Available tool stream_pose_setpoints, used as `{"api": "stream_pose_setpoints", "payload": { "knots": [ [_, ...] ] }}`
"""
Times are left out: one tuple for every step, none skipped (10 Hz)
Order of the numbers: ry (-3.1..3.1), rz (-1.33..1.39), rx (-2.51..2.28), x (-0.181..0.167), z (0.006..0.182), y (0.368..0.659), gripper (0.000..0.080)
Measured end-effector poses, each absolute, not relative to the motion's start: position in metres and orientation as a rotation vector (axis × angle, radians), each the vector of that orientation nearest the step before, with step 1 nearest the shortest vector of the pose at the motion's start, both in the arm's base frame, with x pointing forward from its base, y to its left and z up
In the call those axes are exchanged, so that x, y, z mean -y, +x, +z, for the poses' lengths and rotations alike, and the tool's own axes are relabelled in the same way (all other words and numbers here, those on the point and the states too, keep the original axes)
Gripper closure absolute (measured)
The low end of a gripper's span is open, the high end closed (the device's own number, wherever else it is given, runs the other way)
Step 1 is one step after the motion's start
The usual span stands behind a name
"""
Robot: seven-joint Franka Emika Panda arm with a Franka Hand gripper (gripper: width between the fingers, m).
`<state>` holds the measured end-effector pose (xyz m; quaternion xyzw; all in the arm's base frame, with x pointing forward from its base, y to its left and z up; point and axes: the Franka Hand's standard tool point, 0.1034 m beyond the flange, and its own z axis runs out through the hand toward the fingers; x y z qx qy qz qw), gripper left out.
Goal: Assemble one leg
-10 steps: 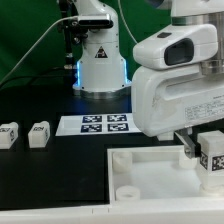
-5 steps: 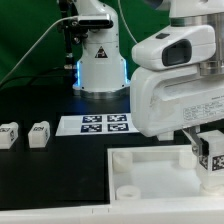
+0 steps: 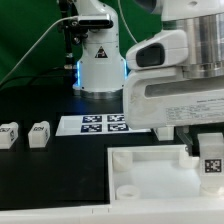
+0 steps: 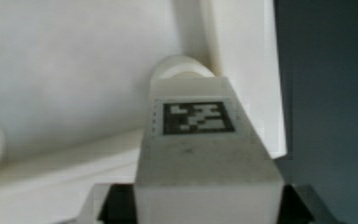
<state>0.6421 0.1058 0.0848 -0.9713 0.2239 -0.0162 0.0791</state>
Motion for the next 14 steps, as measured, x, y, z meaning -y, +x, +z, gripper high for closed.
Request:
{"api": "stream_pose_setpoints", "payload": {
  "knots": [
    [-2.856,-0.032,-0.861,-0.105,0.084,0.642,0.0505],
    [-2.763,-0.008,-1.114,-0.101,0.083,0.641,0.0505],
    [-2.661,0.010,-1.297,-0.098,0.082,0.639,0.0505],
    [-2.605,0.010,-1.397,-0.097,0.083,0.637,0.0505],
    [-2.540,0.025,-1.518,-0.096,0.082,0.636,0.0505],
    [-2.509,0.032,-1.570,-0.096,0.082,0.636,0.0505],
    [-2.407,0.055,-1.723,-0.096,0.082,0.634,0.0505],
    [-2.285,0.064,-1.888,-0.100,0.082,0.631,0.0505],
    [-2.230,0.068,-1.952,-0.106,0.083,0.630,0.0505],
    [-2.089,0.097,-2.089,-0.114,0.083,0.628,0.0505],
    [-1.978,0.109,-2.185,-0.120,0.083,0.629,0.0505],
    [-1.951,0.109,-2.208,-0.121,0.083,0.629,0.0505],
    [-1.979,0.106,-2.183,-0.121,0.083,0.629,0.0505],
    [-1.983,0.106,-2.179,-0.122,0.083,0.629,0.0424]
  ]
}}
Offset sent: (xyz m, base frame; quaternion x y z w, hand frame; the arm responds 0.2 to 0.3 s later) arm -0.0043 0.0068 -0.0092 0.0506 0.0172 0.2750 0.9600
